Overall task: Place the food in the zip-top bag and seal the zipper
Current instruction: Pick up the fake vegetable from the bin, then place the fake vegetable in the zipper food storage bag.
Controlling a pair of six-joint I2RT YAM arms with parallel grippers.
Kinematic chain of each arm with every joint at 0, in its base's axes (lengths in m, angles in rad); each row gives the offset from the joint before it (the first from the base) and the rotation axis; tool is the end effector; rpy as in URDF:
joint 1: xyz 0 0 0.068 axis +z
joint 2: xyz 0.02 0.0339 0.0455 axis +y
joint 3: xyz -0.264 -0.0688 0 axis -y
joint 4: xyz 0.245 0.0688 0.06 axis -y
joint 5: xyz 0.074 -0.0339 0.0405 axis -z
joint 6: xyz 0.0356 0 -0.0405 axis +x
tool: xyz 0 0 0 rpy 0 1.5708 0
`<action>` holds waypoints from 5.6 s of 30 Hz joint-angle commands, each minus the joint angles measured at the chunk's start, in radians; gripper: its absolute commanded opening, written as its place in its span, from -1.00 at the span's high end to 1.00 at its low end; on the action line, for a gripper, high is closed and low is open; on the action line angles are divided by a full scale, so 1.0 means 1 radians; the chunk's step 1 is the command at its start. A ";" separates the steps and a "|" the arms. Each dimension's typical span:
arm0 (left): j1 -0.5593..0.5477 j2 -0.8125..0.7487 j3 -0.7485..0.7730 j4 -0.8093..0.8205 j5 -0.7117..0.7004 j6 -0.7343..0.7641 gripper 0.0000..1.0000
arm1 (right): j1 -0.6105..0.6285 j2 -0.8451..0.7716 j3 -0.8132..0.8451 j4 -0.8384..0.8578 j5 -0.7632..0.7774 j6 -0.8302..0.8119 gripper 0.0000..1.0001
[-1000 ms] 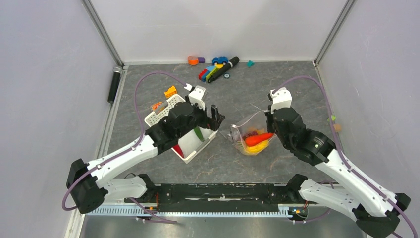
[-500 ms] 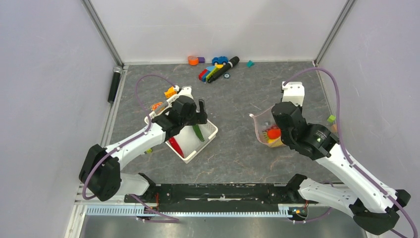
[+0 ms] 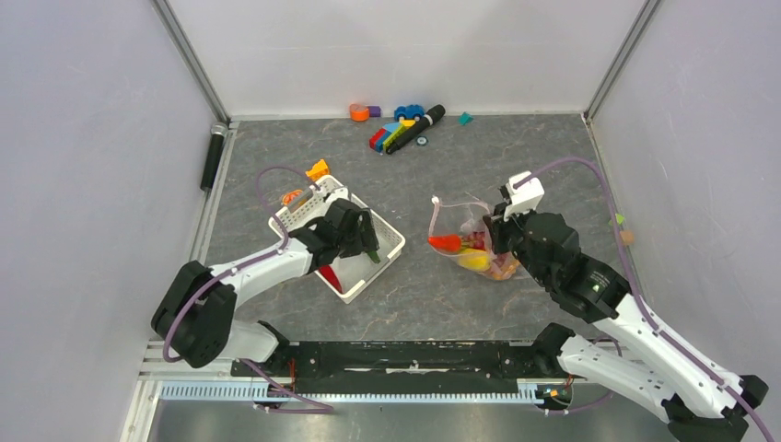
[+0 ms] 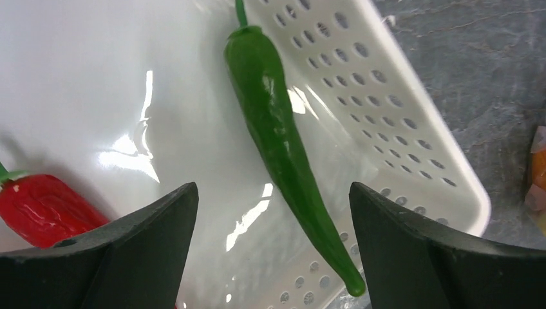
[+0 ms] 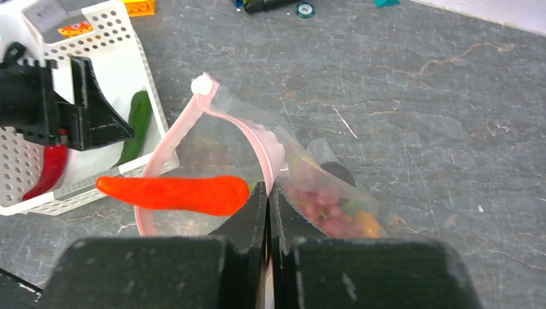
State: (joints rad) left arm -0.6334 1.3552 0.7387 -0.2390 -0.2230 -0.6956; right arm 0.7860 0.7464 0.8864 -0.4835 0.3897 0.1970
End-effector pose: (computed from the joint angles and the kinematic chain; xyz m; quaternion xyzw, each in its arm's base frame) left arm 0.2218 -0.1531 0.1966 -0.0679 0.9292 -0.1325 0.3381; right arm 0.1234 0.1044 0.3503 -0.1261 0.7999 0.1271 0.5728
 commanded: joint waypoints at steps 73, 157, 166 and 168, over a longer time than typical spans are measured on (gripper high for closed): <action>-0.029 -0.625 -0.154 0.384 0.374 0.280 0.96 | 0.000 -0.090 -0.101 0.132 0.018 -0.046 0.89; -0.399 0.181 -0.004 1.251 0.519 0.468 0.35 | -0.001 -0.080 -0.052 0.131 -0.028 -0.001 0.87; -0.398 0.181 0.067 1.027 0.485 0.496 0.17 | 0.000 -0.084 -0.043 0.130 -0.042 0.004 0.87; -0.398 0.186 0.084 0.996 0.466 0.494 0.16 | -0.001 -0.088 -0.043 0.130 -0.043 0.006 0.87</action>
State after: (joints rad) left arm -1.0283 1.5547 0.7601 0.8688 0.2615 -0.2523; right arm 0.7860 0.6739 0.7872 -0.3904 0.3393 0.1947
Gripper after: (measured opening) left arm 0.416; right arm 0.067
